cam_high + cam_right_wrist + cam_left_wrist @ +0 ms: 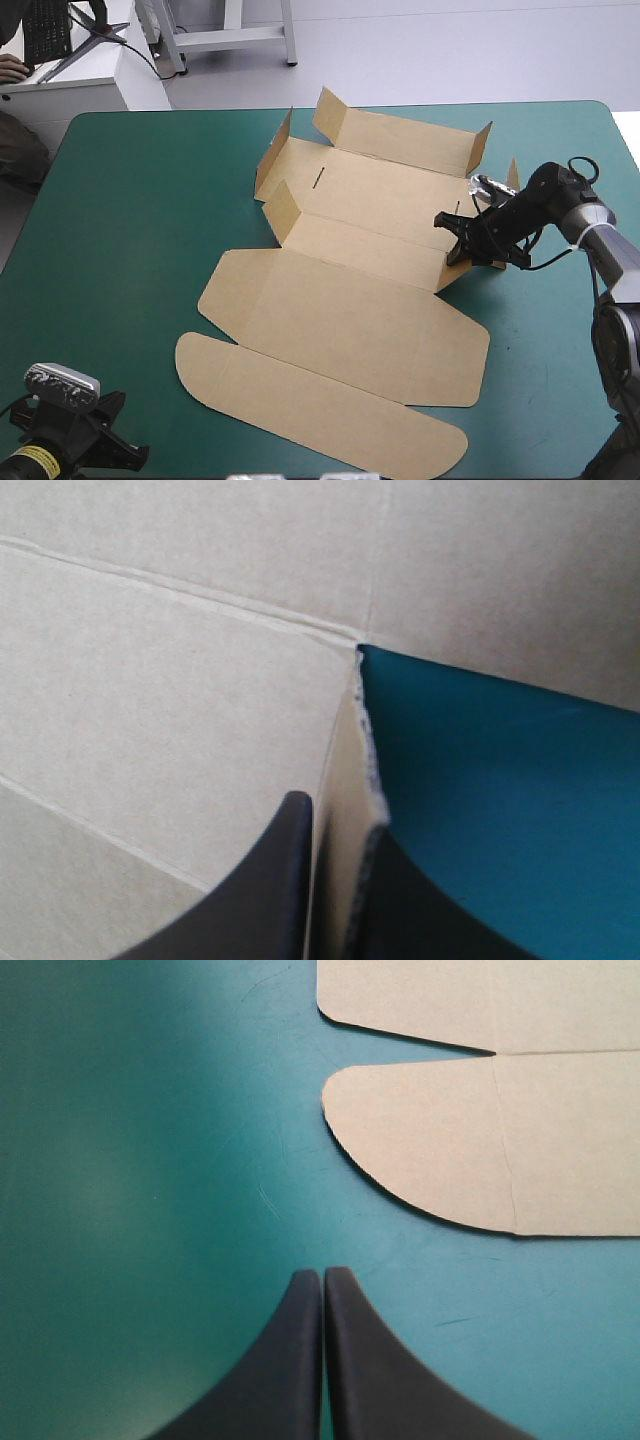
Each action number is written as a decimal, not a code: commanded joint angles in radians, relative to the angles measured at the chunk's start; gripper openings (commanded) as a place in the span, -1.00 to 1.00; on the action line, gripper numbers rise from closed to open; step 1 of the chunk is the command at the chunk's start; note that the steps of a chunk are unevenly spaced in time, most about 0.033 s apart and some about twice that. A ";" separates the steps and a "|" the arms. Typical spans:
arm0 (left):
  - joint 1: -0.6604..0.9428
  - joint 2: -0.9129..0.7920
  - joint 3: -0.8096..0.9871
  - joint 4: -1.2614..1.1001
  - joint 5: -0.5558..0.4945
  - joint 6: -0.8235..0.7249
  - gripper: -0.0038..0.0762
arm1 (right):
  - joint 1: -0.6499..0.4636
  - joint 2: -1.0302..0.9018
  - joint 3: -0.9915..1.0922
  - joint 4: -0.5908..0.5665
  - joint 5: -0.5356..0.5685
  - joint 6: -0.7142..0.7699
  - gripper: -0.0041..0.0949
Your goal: Fold the box
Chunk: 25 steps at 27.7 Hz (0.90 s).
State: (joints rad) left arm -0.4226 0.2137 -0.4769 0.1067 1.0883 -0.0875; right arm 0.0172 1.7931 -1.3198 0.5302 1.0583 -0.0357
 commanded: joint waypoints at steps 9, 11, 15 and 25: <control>-0.005 0.013 -0.024 0.006 -0.053 -0.006 -0.93 | 0.002 -0.043 -0.031 -0.017 0.006 -0.017 -0.94; -0.005 0.013 -0.024 0.006 -0.053 -0.006 -0.93 | 0.002 -0.043 -0.033 -0.017 0.006 -0.022 -0.94; -0.005 0.013 -0.024 0.006 -0.053 -0.006 -0.93 | 0.002 -0.043 -0.078 -0.049 0.031 -0.025 -0.94; -0.005 0.013 -0.024 0.006 -0.053 -0.006 -0.93 | 0.098 0.042 -0.402 -0.343 0.195 -0.126 -0.93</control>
State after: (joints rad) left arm -0.4226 0.2137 -0.4769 0.1067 1.0883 -0.0875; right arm 0.0760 1.8475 -1.6234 0.1995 1.2194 -0.0855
